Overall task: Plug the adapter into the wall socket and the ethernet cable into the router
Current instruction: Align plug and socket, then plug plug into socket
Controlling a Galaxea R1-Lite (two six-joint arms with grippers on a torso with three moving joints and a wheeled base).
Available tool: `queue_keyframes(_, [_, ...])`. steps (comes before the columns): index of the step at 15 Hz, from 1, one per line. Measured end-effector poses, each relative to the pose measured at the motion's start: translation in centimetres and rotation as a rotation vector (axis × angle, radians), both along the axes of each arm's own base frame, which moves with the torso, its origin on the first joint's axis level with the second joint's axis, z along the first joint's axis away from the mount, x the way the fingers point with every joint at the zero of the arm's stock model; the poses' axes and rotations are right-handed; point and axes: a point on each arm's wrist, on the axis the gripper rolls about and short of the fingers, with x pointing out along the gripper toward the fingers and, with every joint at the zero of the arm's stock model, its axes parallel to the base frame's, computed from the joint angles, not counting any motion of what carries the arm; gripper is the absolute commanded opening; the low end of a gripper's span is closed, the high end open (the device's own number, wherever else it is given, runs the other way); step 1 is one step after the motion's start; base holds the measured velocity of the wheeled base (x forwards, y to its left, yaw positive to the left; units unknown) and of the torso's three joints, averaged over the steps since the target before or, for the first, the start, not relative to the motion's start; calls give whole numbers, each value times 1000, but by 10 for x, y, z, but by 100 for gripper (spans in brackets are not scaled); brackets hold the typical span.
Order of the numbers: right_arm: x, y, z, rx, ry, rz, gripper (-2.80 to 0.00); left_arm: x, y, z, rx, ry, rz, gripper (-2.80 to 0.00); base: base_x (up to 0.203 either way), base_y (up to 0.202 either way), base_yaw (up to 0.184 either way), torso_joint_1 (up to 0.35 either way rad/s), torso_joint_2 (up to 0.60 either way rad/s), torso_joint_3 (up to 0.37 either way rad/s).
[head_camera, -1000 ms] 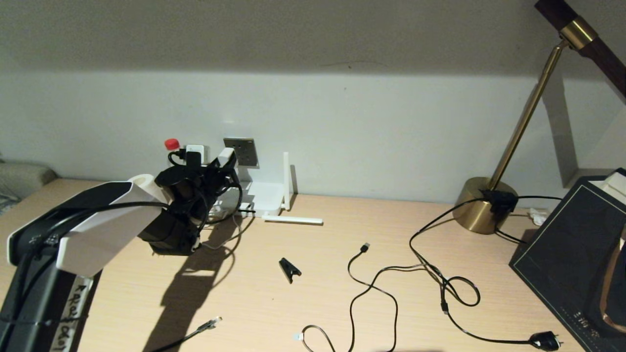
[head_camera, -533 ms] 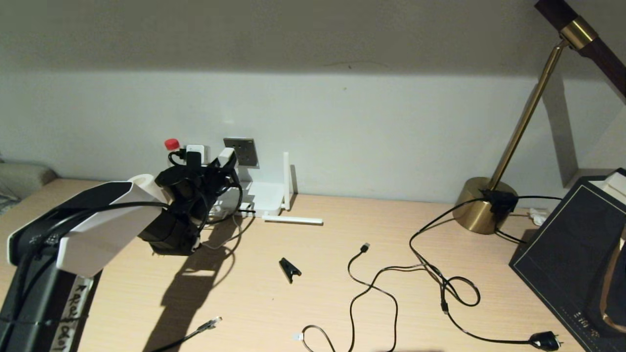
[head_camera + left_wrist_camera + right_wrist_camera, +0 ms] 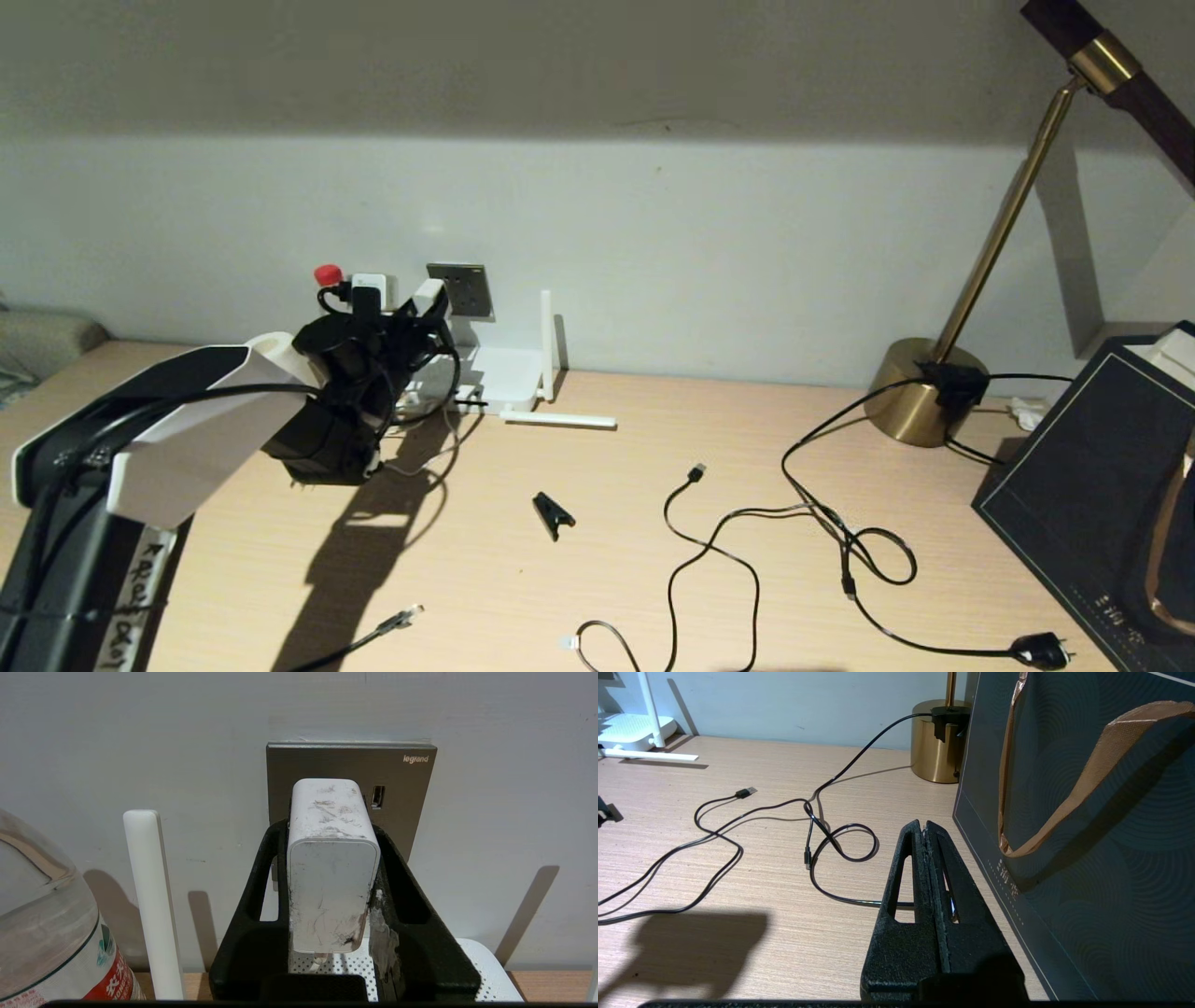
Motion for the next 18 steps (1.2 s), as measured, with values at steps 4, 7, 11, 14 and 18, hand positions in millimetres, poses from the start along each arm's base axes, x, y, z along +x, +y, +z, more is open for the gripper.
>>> queue_keyframes(4, [0, 0, 0, 0, 0, 0, -280, 1, 0, 0, 0, 3, 0, -280, 0, 0, 0, 0, 0, 0])
queue_keyframes(7, [0, 0, 0, 0, 0, 0, -280, 2, 0, 0, 0, 5, 0, -280, 0, 0, 0, 0, 0, 0])
queue_keyframes(11, [0, 0, 0, 0, 0, 0, -280, 2, 0, -1, 0, 6, -1, -280, 0, 0, 0, 0, 0, 0])
queue_keyframes(14, [0, 0, 0, 0, 0, 0, -280, 2, -1, -2, 0, 7, -1, -280, 0, 0, 0, 0, 0, 0])
queue_keyframes(18, [0, 0, 0, 0, 0, 0, -280, 2, -1, -2, 0, 7, -2, -280, 0, 0, 0, 0, 0, 0])
